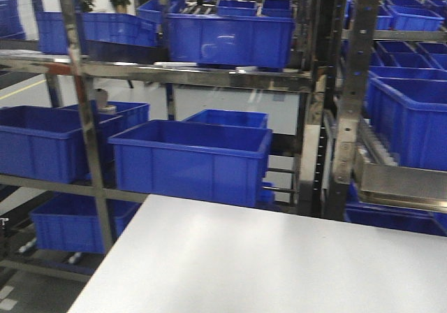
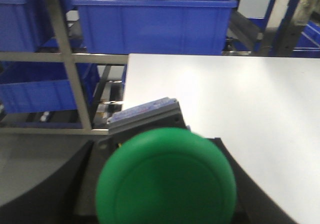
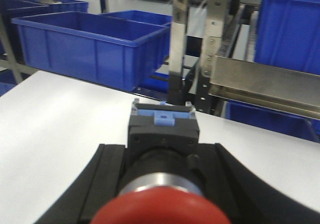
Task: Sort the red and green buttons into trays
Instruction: 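Drive the base away from the table carrying both buttons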
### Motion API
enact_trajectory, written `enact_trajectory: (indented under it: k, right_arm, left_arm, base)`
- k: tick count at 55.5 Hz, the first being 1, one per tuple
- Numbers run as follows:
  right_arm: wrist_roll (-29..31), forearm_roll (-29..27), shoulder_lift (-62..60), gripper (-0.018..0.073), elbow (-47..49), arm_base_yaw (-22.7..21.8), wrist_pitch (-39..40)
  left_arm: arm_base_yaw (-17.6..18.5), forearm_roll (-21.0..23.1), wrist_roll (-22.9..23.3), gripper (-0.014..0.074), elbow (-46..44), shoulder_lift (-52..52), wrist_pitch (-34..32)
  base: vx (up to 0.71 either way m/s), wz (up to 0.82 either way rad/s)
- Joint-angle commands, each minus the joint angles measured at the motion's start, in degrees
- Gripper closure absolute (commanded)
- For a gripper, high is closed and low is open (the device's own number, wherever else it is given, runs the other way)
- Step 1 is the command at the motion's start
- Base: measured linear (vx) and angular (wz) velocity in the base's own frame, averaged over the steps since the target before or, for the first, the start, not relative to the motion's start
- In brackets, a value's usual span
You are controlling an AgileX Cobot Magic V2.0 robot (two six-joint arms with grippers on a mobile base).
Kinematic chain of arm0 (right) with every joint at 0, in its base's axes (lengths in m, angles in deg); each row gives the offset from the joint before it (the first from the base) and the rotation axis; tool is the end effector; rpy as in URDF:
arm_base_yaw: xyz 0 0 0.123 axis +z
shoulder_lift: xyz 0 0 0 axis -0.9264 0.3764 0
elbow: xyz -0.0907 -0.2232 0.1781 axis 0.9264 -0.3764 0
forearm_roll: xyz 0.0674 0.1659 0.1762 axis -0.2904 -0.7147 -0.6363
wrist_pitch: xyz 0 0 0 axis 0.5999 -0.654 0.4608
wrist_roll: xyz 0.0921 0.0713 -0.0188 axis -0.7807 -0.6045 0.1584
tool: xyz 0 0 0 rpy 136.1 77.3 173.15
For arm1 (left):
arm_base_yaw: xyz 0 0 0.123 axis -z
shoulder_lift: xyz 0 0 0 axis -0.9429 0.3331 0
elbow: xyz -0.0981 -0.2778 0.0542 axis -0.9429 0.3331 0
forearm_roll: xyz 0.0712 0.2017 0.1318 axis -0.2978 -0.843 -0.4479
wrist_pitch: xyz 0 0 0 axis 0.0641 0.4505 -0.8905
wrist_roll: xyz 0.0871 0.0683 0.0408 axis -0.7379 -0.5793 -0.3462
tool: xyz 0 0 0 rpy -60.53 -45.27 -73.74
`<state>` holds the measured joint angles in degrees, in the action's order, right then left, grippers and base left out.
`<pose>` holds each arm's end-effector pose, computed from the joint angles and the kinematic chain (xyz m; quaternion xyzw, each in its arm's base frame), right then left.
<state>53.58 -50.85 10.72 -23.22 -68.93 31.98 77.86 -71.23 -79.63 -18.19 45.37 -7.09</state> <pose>0.1552 0.0091 0.3529 -0.0496 0.8064 0.0151 0.5891 0.1871 -0.0351 0.3439 0.0751 0.8310 -0.0762 0.5458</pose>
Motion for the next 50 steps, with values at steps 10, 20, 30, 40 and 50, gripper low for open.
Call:
enact_trajectory:
  k: [10,20,30,40,50]
  right_arm:
    - [0.34,-0.46,-0.22,0.0568,1.75,-0.27,5.27]
    - [0.34,-0.46,-0.22,0.0568,1.75,-0.27,5.27]
    - [0.34,-0.46,-0.22,0.0568,1.75,-0.27,5.27]
    - [0.34,-0.46,-0.22,0.0568,1.75,-0.27,5.27]
    - [0.34,-0.46,-0.22,0.0568,1.75,-0.27,5.27]
  left_arm:
    - [0.44,0.79,0.41,0.0599,-1.68,-0.73,-4.57]
    - [0.44,0.79,0.41,0.0599,-1.68,-0.73,-4.57]
    - [0.44,0.79,0.41,0.0599,-1.68,-0.73,-4.57]
    - [0.44,0.79,0.41,0.0599,-1.68,-0.73,-4.57]
    - [0.44,0.79,0.41,0.0599,-1.68,-0.73,-4.57]
  base:
    - [-0.09,0.35]
    - [-0.08,0.33]
    - [-0.06,0.38]
    - [-0.04,0.45]
    - [-0.01,0.49]
